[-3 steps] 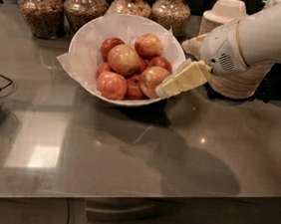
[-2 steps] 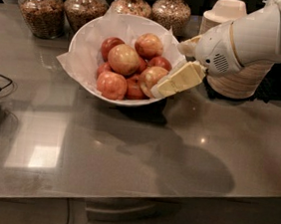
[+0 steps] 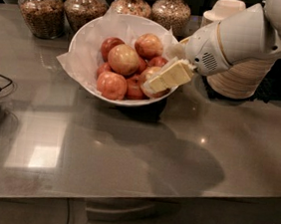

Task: Pick apple from white bowl

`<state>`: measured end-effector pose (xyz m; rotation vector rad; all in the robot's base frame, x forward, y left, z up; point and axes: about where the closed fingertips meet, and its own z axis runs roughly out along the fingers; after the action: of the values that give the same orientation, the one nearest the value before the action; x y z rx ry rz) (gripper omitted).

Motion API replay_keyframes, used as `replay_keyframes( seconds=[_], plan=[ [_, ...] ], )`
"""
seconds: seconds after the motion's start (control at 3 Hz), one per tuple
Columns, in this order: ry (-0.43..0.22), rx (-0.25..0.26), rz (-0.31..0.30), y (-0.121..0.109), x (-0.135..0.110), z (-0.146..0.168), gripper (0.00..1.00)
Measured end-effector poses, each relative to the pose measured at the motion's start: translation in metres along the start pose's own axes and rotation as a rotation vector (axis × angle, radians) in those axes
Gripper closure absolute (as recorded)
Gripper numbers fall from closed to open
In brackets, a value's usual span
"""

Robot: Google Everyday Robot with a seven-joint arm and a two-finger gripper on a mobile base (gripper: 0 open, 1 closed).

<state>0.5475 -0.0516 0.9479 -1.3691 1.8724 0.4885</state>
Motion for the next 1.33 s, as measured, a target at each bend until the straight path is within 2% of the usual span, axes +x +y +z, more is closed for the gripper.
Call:
replay_keyframes(
  seconds=[0.33,1.33],
  plan=[
    [0.004,-0.001,0.001,-0.001,-0.001,0.003,0.27],
    [0.027,0.001,0.065,-0.008,0.019,0.02,0.29]
  ],
)
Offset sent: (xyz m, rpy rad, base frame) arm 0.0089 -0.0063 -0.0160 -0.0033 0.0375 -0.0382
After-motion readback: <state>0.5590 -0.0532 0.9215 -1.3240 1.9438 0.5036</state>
